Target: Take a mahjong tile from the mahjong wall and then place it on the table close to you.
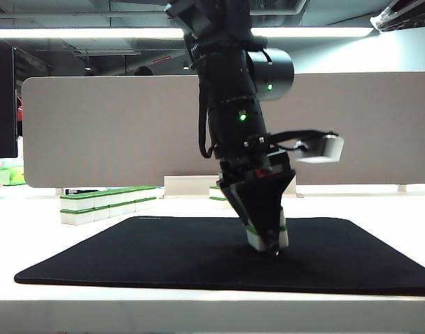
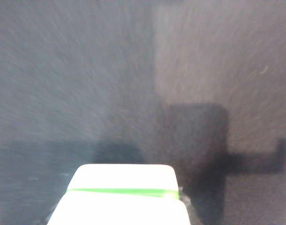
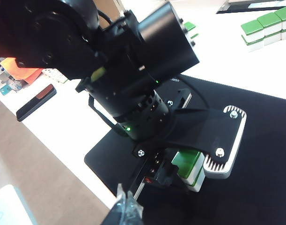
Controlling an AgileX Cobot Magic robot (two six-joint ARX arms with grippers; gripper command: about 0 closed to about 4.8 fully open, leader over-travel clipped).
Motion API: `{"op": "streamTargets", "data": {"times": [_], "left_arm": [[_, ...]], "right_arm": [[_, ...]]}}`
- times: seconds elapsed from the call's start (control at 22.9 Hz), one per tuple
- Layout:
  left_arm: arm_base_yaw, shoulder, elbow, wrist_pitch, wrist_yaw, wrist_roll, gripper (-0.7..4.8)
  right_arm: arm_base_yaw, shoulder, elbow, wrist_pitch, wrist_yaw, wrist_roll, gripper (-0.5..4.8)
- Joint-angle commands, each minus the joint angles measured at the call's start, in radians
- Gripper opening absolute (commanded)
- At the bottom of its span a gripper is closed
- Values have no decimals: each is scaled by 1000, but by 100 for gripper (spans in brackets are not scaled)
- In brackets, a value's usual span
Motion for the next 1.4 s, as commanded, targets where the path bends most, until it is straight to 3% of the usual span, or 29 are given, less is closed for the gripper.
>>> {"op": "streamTargets", "data": {"times": [0.04,0.22,0.26,0.44,0.57,0.83,1.01,1.09,1.18,1.27,1.4], "left_arm": [[-2,13,5,-12,-2,4,201],[-2,15,5,-14,-3,3,224],[-2,15,5,-14,-3,-7,310],[-5,11,6,-27,-16,-7,323],[-8,-4,6,-73,-95,-7,346],[-7,-44,6,-138,-139,-7,346],[-6,-120,6,-159,-304,-8,343],[14,-154,6,-157,-391,-7,301],[56,-171,6,-159,-408,-12,280],[127,-183,6,-164,-408,-77,281],[251,-187,6,-168,-426,-84,281]], "right_arm": [[1,-3,6,12,-6,0,-1],[1,-2,6,12,-6,0,-1],[1,-3,6,12,-6,0,-1],[1,-3,6,12,-6,0,-1],[1,-2,6,12,-3,0,-1],[1,-2,6,12,-3,0,-1],[1,-2,6,12,-2,0,-1],[1,-2,6,12,-2,0,-1],[1,-2,6,12,-2,0,-1],[1,-2,6,12,-2,0,-1],[1,-2,6,12,-3,0,-1]]}}
